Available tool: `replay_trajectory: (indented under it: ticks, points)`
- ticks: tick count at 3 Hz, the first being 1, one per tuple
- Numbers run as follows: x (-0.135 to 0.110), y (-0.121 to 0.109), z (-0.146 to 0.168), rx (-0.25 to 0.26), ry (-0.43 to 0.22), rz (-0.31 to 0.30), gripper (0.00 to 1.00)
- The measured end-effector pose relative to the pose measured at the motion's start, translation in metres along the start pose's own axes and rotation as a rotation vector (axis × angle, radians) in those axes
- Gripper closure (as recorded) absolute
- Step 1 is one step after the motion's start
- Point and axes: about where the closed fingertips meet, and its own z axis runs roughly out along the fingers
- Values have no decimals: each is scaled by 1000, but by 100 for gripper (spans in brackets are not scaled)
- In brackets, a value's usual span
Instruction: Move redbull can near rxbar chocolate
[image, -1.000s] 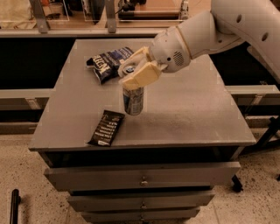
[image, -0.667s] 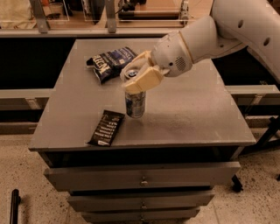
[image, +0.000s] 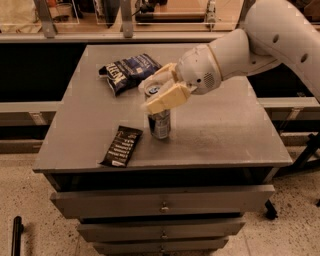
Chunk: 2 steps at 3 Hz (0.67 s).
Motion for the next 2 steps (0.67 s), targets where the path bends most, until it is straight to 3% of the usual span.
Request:
replay_trajectory:
  ticks: [1, 2]
  points:
    - [-1, 0, 2, -3, 1, -2, 0]
    - [-2, 1, -3, 5, 4, -4, 0]
